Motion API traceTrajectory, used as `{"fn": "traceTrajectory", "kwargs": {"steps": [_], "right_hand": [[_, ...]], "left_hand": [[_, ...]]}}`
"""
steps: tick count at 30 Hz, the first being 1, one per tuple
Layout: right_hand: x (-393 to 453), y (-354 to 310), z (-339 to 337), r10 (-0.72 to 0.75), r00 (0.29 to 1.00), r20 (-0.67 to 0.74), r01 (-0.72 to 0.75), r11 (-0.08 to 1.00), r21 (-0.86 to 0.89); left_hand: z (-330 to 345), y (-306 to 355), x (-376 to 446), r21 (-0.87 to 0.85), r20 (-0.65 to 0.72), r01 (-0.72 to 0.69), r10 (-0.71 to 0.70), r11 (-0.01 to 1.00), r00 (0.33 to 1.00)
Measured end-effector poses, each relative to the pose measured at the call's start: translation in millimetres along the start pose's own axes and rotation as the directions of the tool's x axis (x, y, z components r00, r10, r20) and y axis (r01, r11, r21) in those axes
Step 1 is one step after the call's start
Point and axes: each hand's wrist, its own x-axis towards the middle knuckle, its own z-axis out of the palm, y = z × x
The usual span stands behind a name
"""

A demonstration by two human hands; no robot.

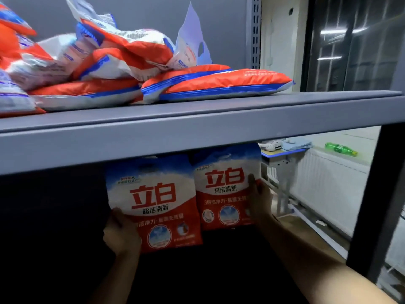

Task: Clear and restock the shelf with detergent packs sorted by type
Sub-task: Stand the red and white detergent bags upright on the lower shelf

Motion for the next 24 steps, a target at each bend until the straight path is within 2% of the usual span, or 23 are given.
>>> {"fn": "traceTrajectory", "kwargs": {"steps": [3,6,8,10,12,13,14,16,17,19,21,24], "right_hand": [[9,16,9,0.040,0.997,0.061,-0.036,0.997,-0.067],[26,38,4,0.067,0.991,0.118,-0.050,0.988,-0.144],[28,36,5,0.065,0.996,0.068,-0.051,0.980,-0.194],[9,21,2,-0.039,0.997,-0.064,0.015,0.938,-0.346],[-11,14,-4,-0.239,0.958,-0.159,0.107,0.813,-0.573],[-20,15,-8,-0.309,0.947,-0.091,0.174,0.729,-0.662],[-26,19,-12,-0.342,0.938,0.054,0.273,0.632,-0.725],[-34,31,-16,-0.247,0.906,0.344,0.423,0.492,-0.761],[-35,36,-18,-0.182,0.894,0.409,0.444,0.467,-0.765],[-32,44,-21,-0.121,0.901,0.417,0.422,0.469,-0.776],[-27,42,-23,-0.088,0.915,0.394,0.384,0.490,-0.783],[-18,37,-21,-0.021,0.925,0.380,0.333,0.528,-0.781]], "left_hand": [[14,-10,3,-0.031,-0.020,0.002,-0.002,1.000,1.000],[21,-17,8,-0.008,0.016,-0.015,0.015,1.000,1.000],[20,-21,9,0.082,0.010,-0.013,0.012,0.997,1.000],[14,-24,4,0.303,-0.008,-0.053,0.058,0.952,0.998],[6,-27,-10,0.466,0.066,-0.209,0.202,0.860,0.977],[3,-31,-19,0.515,0.155,-0.298,0.255,0.804,0.955],[0,-34,-30,0.551,0.243,-0.379,0.292,0.744,0.925],[-3,-38,-47,0.582,0.420,-0.527,0.326,0.619,0.847],[-3,-37,-54,0.595,0.490,-0.565,0.299,0.572,0.819],[-1,-33,-61,0.623,0.608,-0.622,0.207,0.474,0.767],[4,-31,-56,0.608,0.646,-0.633,0.164,0.479,0.745],[8,-30,-51,0.591,0.644,-0.620,0.161,0.516,0.748]]}}
